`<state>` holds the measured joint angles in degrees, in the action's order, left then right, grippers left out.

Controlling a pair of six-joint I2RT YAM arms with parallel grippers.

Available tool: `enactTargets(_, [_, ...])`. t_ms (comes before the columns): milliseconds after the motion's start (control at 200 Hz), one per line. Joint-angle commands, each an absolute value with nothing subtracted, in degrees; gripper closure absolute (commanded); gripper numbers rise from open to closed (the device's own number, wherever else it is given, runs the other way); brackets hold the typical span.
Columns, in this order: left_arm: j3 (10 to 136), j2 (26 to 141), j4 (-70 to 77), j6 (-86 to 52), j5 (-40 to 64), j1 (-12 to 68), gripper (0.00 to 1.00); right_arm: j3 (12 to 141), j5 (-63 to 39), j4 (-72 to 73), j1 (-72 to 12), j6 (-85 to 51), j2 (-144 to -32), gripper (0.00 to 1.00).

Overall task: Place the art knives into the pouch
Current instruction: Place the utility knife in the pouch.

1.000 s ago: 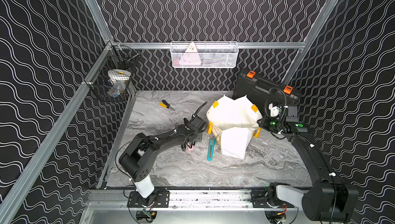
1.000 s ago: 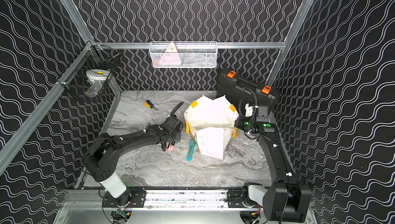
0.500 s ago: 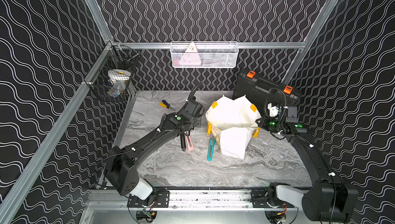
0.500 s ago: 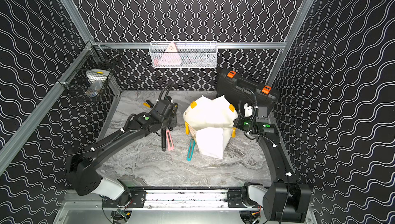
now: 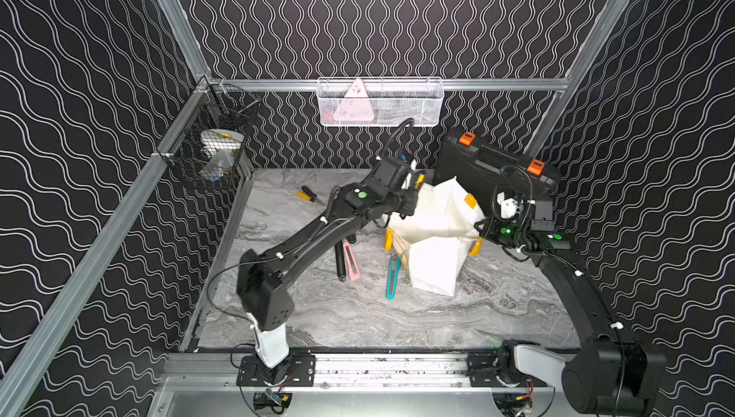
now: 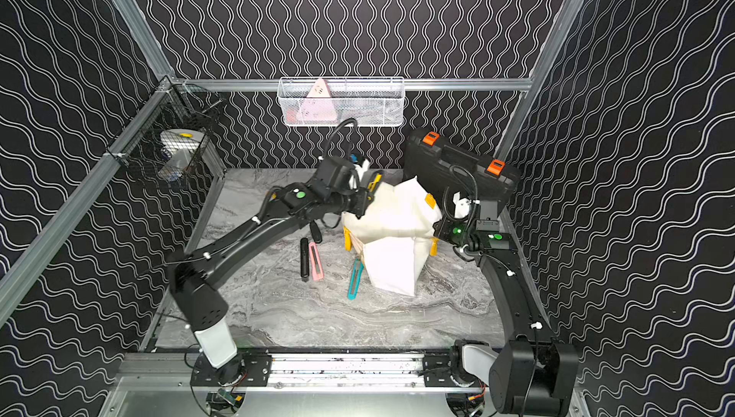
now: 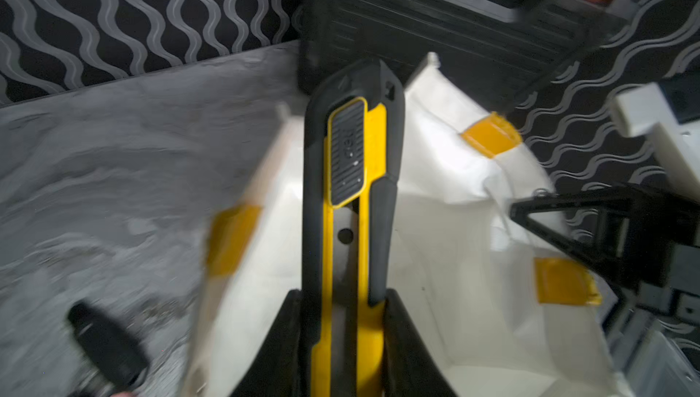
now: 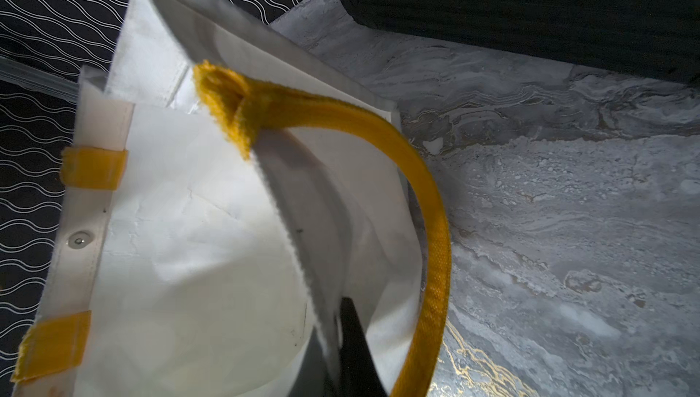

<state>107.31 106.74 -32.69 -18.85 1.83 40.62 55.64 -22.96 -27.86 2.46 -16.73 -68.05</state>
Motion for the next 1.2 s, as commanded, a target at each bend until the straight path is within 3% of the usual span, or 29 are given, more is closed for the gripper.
enactTargets(0, [111.34, 111.42, -33.00, -15.31, 9.64, 41.95, 1.00, 55.28, -23.33, -26.46, 2.46, -16.83, -67.63, 1.00])
enactTargets(670, [120.47, 132.73, -43.21, -6.06, 12.94, 47.35, 1.00, 54.62, -23.51, -25.23, 2.47, -16.79, -68.09, 1.00])
enactTargets(1191, [118.51, 124.76, -41.97, -7.30, 11.27, 45.71, 1.00, 54.29, -24.61, -24.91, 2.48, -16.00, -67.66, 1.00])
